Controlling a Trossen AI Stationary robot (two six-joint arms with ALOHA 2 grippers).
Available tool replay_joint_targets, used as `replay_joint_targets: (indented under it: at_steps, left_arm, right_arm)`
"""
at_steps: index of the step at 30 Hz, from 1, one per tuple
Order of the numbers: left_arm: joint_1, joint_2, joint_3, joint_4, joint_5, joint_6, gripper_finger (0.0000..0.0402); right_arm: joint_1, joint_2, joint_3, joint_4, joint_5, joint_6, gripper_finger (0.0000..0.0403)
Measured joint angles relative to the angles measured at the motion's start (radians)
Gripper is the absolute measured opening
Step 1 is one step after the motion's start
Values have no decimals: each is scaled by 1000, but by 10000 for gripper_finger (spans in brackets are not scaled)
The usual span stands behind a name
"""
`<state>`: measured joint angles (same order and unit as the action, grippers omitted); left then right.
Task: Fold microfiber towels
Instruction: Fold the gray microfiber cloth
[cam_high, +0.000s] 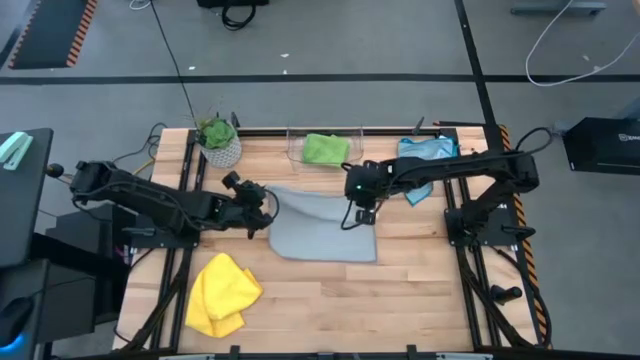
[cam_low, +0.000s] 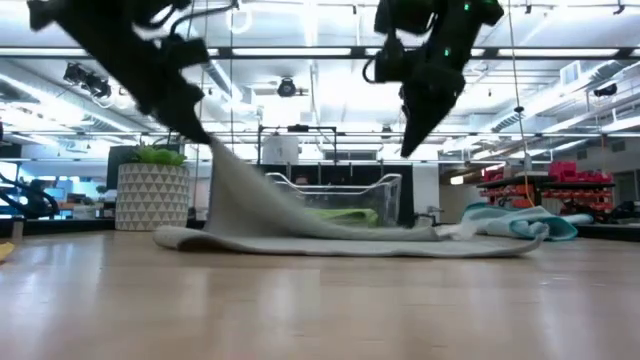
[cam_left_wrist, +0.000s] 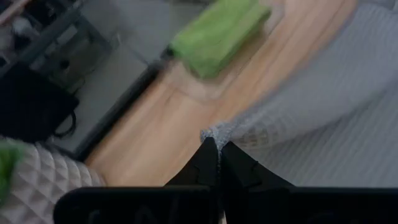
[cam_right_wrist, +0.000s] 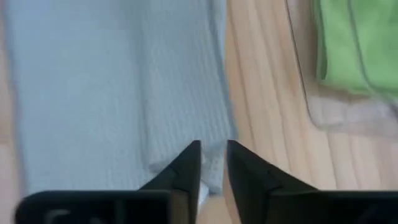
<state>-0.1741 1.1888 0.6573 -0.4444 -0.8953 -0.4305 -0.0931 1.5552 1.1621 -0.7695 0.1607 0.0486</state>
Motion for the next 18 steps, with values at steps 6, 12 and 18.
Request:
replay_joint_targets:
  at_steps: [6,12,18]
  left_arm:
    - [35,0,-59,86,61,-11,39]
    - [38,-1,-55,100,106,38,92]
    - [35,-1,26,8,184,81,176]
  right_arm:
    - [9,-46,-10,-23,29,19,169]
    - [66,-147,-71,56,-162,66,209]
    - [169,-216,-347,278,-252,120,182]
